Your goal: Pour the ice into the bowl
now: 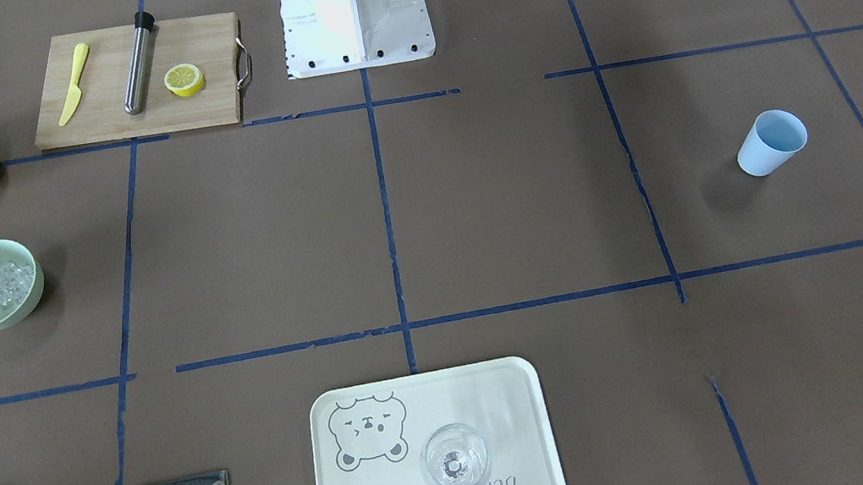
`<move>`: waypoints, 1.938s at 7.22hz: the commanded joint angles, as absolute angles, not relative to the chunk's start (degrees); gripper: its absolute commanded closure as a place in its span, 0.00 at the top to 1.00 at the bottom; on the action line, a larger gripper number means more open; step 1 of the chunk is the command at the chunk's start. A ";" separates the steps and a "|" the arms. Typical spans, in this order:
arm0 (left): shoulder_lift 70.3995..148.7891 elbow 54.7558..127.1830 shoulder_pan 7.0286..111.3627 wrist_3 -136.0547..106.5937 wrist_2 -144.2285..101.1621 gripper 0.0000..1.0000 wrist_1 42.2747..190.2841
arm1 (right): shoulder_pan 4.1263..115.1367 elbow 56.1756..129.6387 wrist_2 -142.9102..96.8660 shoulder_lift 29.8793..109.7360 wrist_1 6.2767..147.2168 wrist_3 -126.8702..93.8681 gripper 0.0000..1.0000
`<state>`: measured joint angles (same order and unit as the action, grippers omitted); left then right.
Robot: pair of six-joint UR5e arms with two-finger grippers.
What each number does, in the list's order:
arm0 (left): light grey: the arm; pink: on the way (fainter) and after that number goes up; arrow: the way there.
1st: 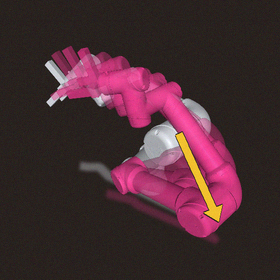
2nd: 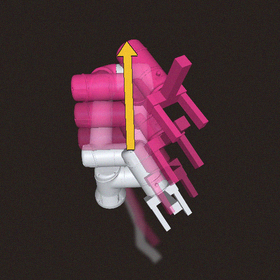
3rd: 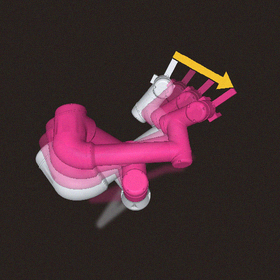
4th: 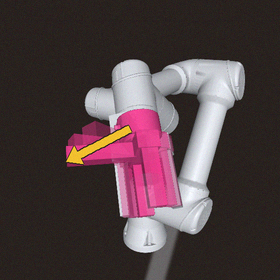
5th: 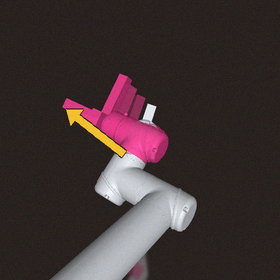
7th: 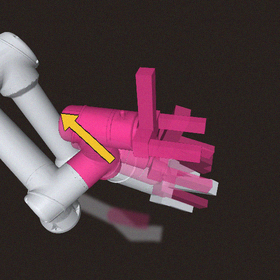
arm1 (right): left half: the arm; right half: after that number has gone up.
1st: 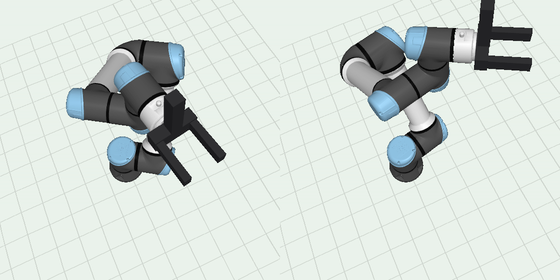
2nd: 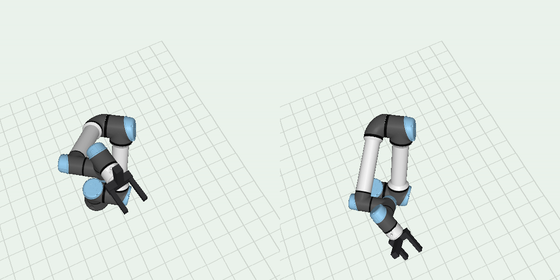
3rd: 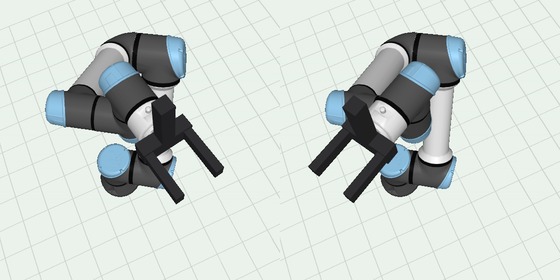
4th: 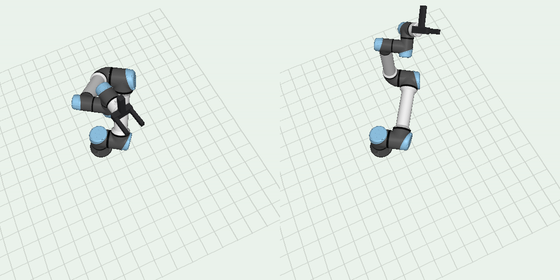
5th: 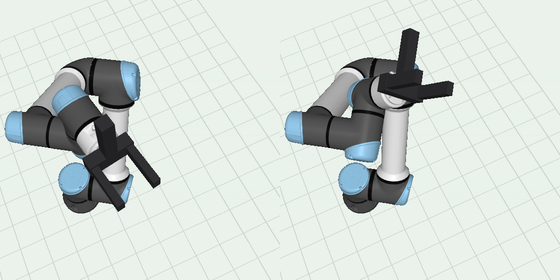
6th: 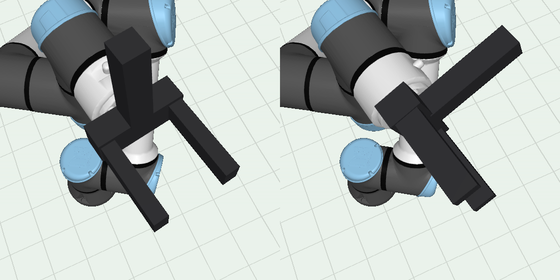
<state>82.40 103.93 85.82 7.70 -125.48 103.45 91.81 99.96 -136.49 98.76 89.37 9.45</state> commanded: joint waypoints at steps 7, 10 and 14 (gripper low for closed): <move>81.82 102.66 91.32 7.65 -135.53 1.00 92.29 | 97.64 98.17 -138.86 98.35 92.37 11.51 1.00; 81.83 102.48 91.32 7.65 -135.53 1.00 92.29 | 97.73 98.09 -139.66 98.35 92.55 11.51 1.00; 81.83 102.04 91.32 7.73 -135.62 1.00 92.46 | 97.73 98.09 -139.66 98.53 92.46 11.51 1.00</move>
<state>81.83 102.10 91.32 7.72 -135.60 92.39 97.73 98.09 -139.66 98.50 92.47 11.51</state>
